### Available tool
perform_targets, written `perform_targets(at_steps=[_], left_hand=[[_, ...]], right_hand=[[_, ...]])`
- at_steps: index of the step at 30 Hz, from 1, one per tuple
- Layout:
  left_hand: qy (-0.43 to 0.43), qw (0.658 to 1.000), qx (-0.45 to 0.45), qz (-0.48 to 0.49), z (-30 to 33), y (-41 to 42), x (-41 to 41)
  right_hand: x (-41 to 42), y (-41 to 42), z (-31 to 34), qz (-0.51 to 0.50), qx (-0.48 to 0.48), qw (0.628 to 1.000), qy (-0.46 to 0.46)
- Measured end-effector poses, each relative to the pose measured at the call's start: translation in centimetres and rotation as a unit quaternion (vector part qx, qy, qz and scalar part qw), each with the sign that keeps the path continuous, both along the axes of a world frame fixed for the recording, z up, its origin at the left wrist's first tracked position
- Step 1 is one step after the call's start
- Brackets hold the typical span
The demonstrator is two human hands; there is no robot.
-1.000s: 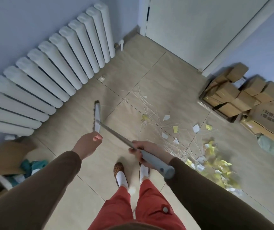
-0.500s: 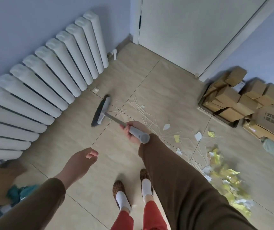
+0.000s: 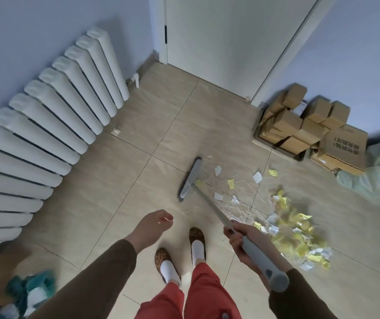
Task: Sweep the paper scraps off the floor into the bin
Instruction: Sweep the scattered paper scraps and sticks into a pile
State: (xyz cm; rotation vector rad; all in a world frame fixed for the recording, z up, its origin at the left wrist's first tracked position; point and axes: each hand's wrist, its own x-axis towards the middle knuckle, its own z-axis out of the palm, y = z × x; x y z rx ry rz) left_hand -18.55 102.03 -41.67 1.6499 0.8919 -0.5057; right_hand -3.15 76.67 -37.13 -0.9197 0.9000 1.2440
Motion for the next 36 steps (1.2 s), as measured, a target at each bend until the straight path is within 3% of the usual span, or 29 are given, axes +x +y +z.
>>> perform_targets(at_steps=[5,10,15,18,24,30,36], left_hand=[[-0.013,0.997,0.07,-0.009,1.1,4.9,3.1],[0.002,0.99,0.141,-0.005,0.9,9.8,4.8],[0.048,0.987,0.153,-0.009,-2.0,11.6,5.4],[0.065,0.987,0.145,-0.015,-3.6,11.0,5.9],[0.072,0.987,0.123,-0.07,-5.1,7.9,9.5],[0.058,0.982,0.103,-0.147,-4.2,3.7,15.7],[0.001,0.982,0.09,-0.166,-0.7,-0.1,22.3]], right_hand=[[0.2,3.4,1.4,0.0,0.065,0.998,0.007],[3.9,13.8,-3.1,0.036,0.121,0.992,0.001],[10.9,24.3,-8.1,0.042,0.128,0.991,0.024],[15.4,26.0,-10.3,0.015,0.128,0.991,0.018],[20.6,15.7,-10.6,-0.061,0.077,0.995,-0.015],[16.7,0.3,-6.0,-0.184,0.025,0.983,0.011],[12.7,-5.1,0.7,-0.261,0.027,0.965,0.019]])
